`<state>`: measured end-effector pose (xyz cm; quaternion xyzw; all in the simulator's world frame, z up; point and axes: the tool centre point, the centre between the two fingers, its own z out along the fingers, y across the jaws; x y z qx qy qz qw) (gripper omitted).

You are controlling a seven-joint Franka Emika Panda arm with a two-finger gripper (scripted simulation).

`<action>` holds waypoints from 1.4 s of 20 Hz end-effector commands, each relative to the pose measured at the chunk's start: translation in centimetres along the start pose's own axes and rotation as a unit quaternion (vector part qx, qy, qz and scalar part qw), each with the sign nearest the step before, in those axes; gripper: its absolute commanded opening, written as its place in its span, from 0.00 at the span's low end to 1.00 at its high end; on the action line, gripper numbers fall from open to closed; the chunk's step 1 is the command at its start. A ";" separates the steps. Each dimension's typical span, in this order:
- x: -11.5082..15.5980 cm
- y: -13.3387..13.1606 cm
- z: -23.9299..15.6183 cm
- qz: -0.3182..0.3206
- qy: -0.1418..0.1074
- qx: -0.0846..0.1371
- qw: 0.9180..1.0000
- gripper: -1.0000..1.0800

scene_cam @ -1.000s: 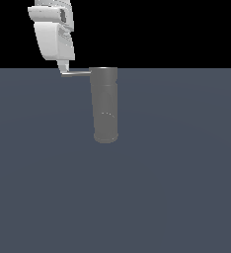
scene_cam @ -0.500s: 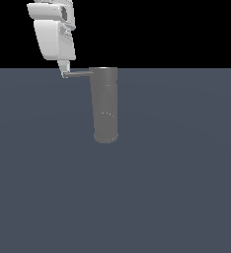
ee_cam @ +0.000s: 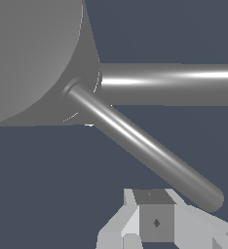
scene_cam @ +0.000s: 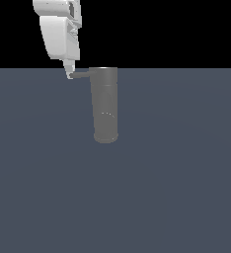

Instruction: Turn on the faucet by rotating a designated handle.

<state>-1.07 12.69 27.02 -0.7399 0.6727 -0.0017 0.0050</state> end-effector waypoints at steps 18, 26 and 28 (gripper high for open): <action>6.2 3.4 -0.1 0.003 0.002 -0.003 1.000 0.00; 11.5 3.4 -0.1 0.008 0.002 -0.004 1.000 0.00; 12.8 3.4 -0.1 0.009 0.002 -0.004 1.000 0.00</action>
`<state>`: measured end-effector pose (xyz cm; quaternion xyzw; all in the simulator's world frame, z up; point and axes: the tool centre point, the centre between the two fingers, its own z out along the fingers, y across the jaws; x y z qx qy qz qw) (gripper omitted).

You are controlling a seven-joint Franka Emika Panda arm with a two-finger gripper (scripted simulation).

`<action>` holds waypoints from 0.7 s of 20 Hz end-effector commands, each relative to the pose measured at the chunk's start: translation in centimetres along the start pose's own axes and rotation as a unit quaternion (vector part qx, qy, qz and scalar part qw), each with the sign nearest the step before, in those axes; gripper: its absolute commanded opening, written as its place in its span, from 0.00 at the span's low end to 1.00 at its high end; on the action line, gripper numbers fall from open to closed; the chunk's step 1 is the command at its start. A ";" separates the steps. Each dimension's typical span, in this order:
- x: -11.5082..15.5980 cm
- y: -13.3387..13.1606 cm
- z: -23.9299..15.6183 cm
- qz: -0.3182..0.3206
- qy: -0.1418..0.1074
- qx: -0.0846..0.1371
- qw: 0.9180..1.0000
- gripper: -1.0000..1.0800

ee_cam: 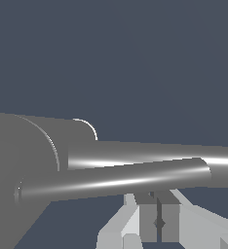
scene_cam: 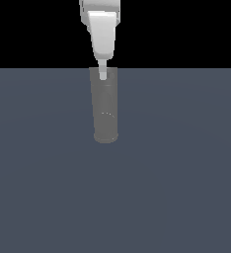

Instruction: Turn on the faucet by rotating a designated handle.

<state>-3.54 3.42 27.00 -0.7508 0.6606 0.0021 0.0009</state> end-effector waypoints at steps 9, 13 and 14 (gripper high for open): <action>3.1 -0.9 0.0 0.002 0.000 0.000 1.000 0.00; 4.2 -1.7 0.0 0.005 0.000 0.000 1.000 0.00; 4.5 -1.8 0.0 0.006 0.000 0.000 1.000 0.00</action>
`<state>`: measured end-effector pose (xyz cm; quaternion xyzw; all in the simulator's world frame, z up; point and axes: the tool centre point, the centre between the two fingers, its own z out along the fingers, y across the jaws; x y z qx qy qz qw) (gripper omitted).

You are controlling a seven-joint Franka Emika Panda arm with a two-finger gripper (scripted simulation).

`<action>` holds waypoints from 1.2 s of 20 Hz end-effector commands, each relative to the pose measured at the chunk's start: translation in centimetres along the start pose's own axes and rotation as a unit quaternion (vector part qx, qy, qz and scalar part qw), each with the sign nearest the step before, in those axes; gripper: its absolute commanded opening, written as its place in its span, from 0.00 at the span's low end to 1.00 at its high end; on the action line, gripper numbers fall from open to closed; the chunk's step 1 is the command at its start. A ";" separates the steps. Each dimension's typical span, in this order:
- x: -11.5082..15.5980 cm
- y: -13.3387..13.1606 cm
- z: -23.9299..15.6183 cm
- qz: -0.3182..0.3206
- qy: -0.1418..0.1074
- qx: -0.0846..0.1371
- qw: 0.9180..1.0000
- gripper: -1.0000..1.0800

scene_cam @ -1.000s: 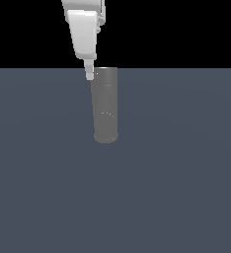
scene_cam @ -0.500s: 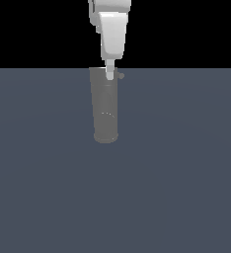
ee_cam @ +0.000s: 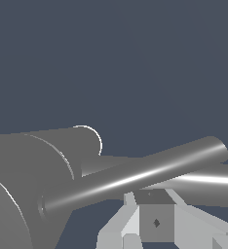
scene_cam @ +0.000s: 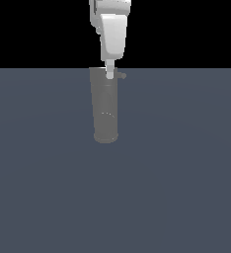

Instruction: Turn on the faucet by rotating a designated handle.

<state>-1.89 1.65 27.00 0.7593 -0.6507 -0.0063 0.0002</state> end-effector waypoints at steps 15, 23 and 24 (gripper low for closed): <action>6.8 -2.9 -0.1 0.030 0.003 0.004 1.000 0.00; 8.9 -4.2 -0.1 0.035 0.004 0.004 0.999 0.00; 9.2 -4.4 -0.1 0.036 0.004 0.004 0.999 0.00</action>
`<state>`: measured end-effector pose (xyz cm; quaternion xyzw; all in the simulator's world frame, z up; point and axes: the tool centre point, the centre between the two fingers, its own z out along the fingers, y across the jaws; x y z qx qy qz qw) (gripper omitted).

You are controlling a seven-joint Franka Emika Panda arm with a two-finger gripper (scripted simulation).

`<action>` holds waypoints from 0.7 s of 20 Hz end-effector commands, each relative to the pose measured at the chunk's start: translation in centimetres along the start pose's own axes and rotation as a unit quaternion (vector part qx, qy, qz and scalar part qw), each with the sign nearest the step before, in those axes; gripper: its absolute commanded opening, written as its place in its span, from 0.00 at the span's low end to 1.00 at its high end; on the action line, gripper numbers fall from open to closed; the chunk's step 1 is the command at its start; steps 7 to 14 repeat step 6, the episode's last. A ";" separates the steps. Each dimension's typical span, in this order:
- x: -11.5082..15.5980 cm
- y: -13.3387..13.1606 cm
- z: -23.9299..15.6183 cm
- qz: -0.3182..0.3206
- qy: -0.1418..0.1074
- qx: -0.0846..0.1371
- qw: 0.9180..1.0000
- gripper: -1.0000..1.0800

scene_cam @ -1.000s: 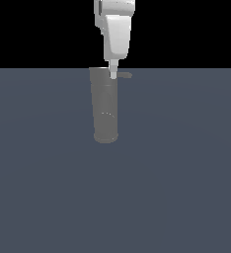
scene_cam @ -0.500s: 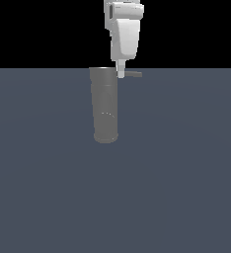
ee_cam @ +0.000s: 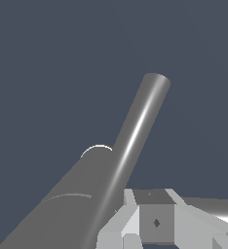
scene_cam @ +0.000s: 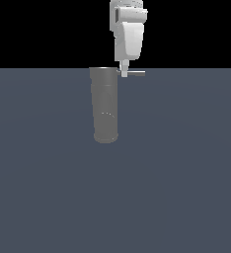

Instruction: Turn on the faucet by rotating a designated handle.

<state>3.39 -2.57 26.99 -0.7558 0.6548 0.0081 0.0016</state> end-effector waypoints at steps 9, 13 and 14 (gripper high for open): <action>5.6 -0.6 -0.1 0.034 0.007 0.004 0.999 0.00; 5.6 -0.6 -0.1 0.034 0.007 0.004 0.999 0.00; 5.6 -0.6 -0.1 0.034 0.007 0.004 0.999 0.00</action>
